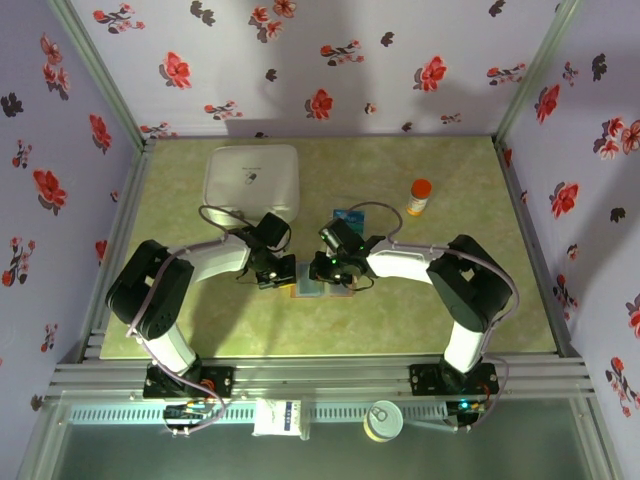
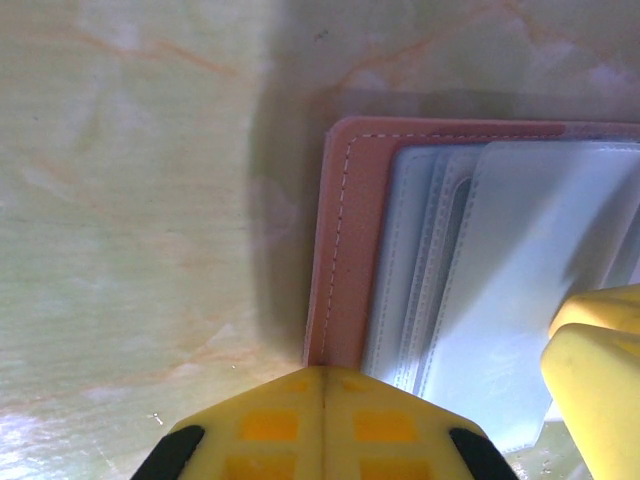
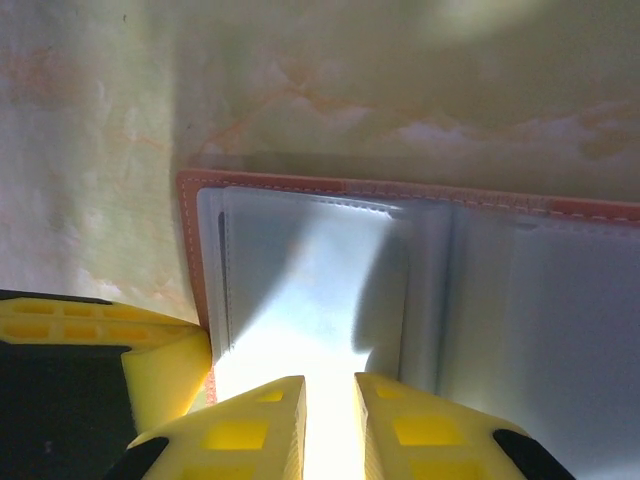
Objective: Take the credit cards out of the card holder
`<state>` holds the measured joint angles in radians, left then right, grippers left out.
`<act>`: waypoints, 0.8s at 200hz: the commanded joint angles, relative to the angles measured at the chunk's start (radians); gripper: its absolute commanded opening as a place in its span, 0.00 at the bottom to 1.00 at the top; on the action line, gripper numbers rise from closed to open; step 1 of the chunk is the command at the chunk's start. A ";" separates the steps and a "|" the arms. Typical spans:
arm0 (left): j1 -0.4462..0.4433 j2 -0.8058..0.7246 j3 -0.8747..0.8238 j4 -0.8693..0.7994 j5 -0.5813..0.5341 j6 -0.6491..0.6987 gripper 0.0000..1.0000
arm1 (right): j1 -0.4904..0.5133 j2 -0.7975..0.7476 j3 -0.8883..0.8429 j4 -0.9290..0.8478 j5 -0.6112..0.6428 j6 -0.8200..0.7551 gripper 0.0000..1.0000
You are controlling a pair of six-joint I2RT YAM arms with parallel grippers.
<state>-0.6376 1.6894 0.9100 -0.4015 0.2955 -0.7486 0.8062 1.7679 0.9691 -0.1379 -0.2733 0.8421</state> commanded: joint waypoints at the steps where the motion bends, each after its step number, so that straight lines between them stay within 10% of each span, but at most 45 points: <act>1: 0.008 0.018 -0.003 -0.044 -0.026 0.025 0.01 | -0.014 -0.039 -0.017 -0.043 0.049 0.005 0.21; 160: 0.023 -0.083 0.035 -0.088 -0.023 0.011 0.03 | -0.027 -0.027 -0.060 -0.014 0.029 0.010 0.20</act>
<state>-0.6231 1.6695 0.9180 -0.4500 0.2871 -0.7372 0.7868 1.7447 0.9295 -0.1444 -0.2584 0.8425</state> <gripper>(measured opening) 0.044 0.196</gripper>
